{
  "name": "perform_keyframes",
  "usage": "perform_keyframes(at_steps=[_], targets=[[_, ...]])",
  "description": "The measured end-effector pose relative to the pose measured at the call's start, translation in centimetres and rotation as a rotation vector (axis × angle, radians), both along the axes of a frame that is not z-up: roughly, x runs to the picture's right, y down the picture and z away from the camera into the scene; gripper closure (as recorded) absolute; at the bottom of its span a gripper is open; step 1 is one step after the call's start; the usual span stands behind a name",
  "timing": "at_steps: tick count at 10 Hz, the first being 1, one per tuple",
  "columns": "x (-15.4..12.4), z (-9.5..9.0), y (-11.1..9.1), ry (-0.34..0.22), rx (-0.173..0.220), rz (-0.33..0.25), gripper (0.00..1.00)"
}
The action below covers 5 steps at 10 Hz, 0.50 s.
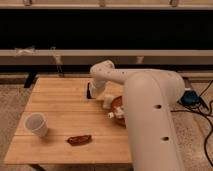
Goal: Push the eraser across the table
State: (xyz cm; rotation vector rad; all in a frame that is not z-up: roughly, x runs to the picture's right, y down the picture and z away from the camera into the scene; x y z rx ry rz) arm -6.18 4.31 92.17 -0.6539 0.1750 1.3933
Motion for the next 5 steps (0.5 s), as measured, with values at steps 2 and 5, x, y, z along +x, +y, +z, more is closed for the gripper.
perform_keyframes(at_steps=[2, 5], targets=[[2.0, -1.5, -0.4, -0.036, 0.014, -0.007, 0.96], [2.0, -1.7, -0.5, -0.045, 0.014, -0.010, 0.96]])
